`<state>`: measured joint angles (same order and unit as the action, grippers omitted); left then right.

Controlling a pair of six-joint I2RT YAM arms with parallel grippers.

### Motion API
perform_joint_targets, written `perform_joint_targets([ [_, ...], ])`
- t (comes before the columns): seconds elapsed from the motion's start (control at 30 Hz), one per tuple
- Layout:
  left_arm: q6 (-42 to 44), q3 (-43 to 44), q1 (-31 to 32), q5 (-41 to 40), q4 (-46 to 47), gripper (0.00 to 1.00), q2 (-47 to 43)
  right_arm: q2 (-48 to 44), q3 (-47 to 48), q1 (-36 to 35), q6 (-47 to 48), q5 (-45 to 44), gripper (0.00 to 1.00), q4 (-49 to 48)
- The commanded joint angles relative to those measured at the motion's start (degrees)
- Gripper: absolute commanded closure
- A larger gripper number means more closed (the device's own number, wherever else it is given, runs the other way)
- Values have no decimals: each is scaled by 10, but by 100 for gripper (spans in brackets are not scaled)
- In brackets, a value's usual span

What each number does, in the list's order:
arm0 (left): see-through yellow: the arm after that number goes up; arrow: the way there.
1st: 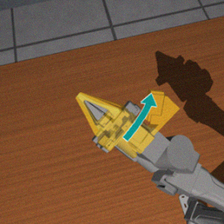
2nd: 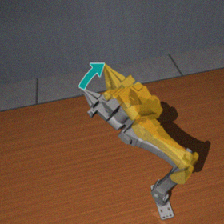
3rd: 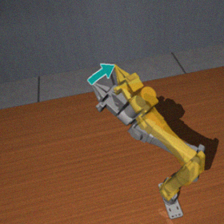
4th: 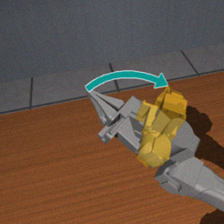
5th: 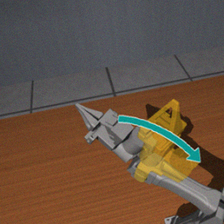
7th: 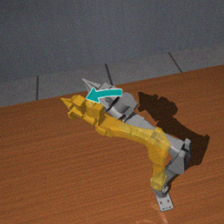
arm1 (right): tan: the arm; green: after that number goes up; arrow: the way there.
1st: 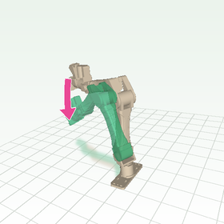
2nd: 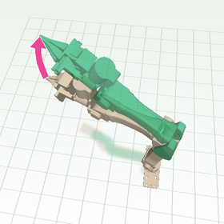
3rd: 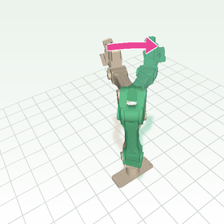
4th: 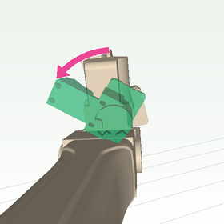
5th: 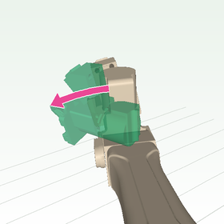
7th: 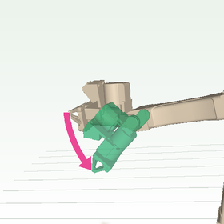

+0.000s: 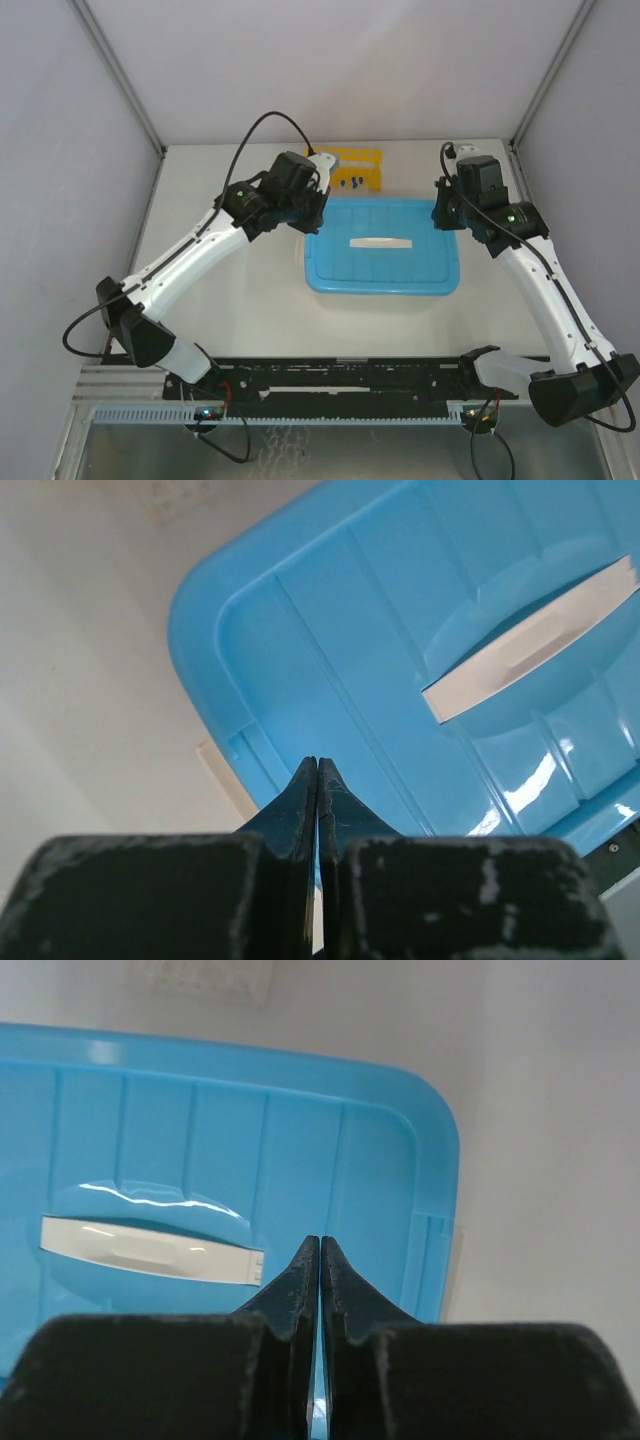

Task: Organize the chemistry lab equipment
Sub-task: Close the lid of the storage box.

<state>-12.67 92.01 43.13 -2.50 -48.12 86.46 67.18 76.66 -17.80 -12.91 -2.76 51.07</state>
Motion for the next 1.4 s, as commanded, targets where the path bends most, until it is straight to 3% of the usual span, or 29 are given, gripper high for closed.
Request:
perform_joint_targets([
  [0.0, 13, -19, 5, -14, -4, 99, 6, -32, -14, -5, -12, -20, 100, 2],
  [1.1, -35, -157, 6, -80, -59, 100, 7, -47, -36, -7, -18, -16, 100, 25],
  [1.37, -32, -120, 6, -112, -88, 100, -3, -44, -37, -11, -18, -10, 100, 23],
])
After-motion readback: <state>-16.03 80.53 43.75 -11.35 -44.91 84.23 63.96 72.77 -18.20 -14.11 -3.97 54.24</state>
